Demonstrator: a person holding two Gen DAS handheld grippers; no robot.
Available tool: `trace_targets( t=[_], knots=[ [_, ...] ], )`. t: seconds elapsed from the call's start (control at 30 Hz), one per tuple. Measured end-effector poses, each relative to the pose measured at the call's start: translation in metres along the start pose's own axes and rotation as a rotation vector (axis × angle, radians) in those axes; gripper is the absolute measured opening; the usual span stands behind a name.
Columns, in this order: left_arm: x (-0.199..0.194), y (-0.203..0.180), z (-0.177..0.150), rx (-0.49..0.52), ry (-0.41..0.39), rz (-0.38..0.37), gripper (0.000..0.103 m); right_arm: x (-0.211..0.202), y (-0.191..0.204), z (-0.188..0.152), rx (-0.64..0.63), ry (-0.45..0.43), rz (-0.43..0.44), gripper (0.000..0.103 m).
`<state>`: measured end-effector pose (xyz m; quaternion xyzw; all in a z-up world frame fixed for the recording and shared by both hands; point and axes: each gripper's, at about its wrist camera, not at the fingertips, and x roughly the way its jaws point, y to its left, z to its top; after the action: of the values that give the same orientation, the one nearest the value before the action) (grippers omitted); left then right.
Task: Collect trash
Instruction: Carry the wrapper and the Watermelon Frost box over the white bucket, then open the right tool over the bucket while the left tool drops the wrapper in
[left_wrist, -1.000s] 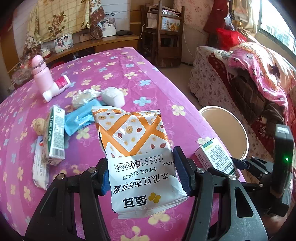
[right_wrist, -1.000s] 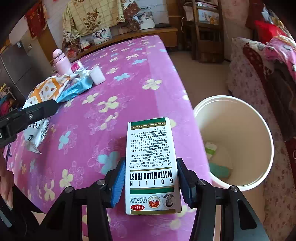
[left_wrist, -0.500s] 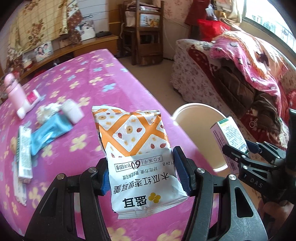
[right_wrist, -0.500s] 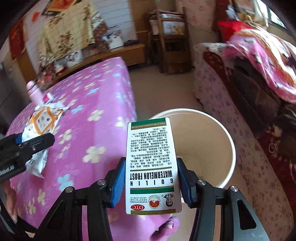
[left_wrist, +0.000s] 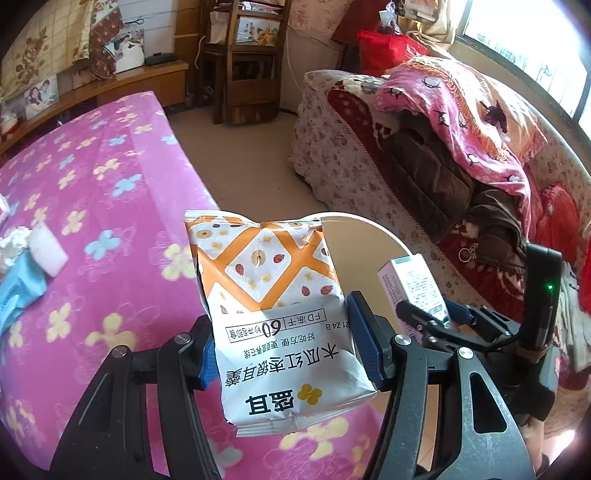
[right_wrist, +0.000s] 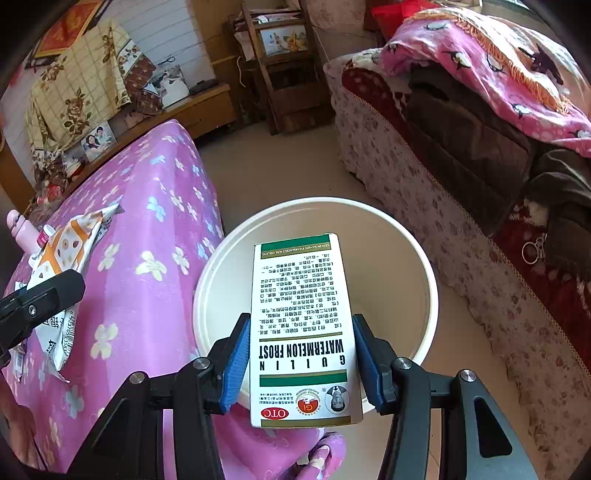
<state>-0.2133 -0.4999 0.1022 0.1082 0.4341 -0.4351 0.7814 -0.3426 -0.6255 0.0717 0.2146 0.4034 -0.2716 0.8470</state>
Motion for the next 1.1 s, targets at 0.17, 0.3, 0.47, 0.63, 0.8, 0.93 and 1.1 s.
trace_targets(
  t=[0.17, 0.3, 0.47, 0.63, 0.8, 0.93, 1.1],
  knots=[
    [0.008, -0.004, 0.0, 0.008, 0.004, -0.02, 0.059, 0.006, -0.003, -0.001, 0.005, 0.01, -0.012, 0.051],
    [0.013, -0.003, -0.002, -0.014, 0.006, -0.054, 0.071, 0.012, -0.01, -0.002, 0.046, 0.031, -0.03, 0.069],
    [0.015, 0.0, -0.005, -0.039, 0.025, -0.078, 0.073, 0.008, -0.013, -0.008, 0.073, 0.032, -0.024, 0.072],
    [0.012, 0.004, -0.01, -0.043, 0.029, -0.079, 0.073, 0.007, -0.01, -0.013, 0.061, 0.05, -0.022, 0.072],
    [0.008, 0.002, -0.007, -0.056, 0.019, -0.128, 0.074, 0.002, -0.008, -0.017, 0.061, 0.047, -0.017, 0.072],
    [0.006, 0.003, -0.005, -0.076, 0.013, -0.168, 0.076, -0.005, -0.015, -0.016, 0.077, 0.036, -0.026, 0.072],
    [0.009, 0.003, -0.001, -0.101, 0.018, -0.202, 0.077, -0.011, -0.024, -0.014, 0.106, 0.022, -0.019, 0.072]
  ],
)
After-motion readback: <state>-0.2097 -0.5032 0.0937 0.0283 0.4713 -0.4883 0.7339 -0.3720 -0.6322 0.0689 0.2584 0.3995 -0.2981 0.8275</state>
